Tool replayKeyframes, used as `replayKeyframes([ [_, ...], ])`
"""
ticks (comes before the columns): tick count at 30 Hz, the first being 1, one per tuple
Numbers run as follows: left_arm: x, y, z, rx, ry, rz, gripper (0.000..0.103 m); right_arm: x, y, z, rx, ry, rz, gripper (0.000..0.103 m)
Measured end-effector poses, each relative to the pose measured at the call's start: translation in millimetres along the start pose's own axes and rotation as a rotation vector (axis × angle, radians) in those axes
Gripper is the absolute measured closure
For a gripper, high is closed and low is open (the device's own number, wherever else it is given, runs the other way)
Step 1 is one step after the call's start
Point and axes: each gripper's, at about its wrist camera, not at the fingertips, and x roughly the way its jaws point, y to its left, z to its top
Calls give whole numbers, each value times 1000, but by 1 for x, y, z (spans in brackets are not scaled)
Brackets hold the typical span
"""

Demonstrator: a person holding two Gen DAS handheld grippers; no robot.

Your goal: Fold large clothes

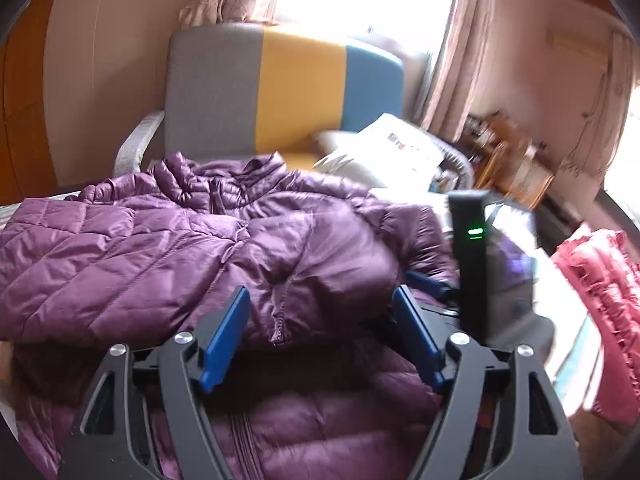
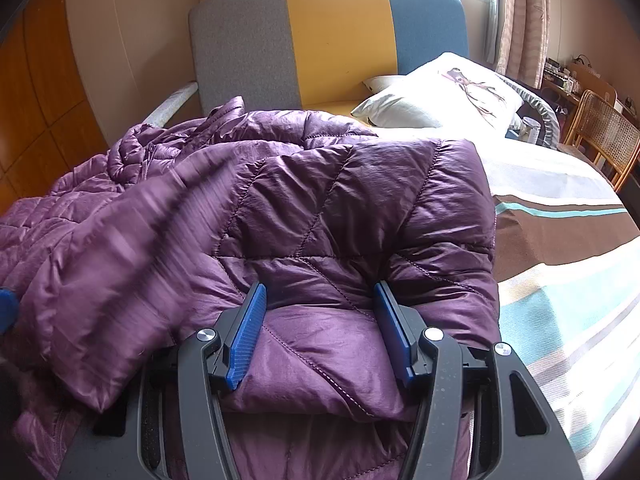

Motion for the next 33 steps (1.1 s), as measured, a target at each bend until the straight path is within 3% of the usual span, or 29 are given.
replayKeyframes([
  [2, -13, 1, -1, 23, -20, -7, 28, 0, 0, -1, 0, -1, 0, 48],
  [6, -40, 36, 3, -7, -74, 93, 28, -3, -4, 1, 22, -7, 11, 48],
  [11, -75, 123, 11, -171, -135, 364, 30, -35, -21, 5, 115, -75, -61, 48],
  [14, -75, 163, 12, -225, -112, 442, 42, -67, -17, 10, 133, -167, -62, 48],
  [17, -57, 182, 14, -226, -48, 457, 48, -86, 11, 17, 86, -207, 62, 48],
  [21, -32, 192, 12, -223, 23, 473, 53, -69, 56, 18, 32, -88, 230, 48],
  [27, -7, 189, -2, -181, 126, 518, 53, -6, 84, 20, -87, 13, 133, 48],
  [33, 6, 197, -10, -203, 165, 535, 53, 25, 82, 26, -110, 22, 140, 48],
])
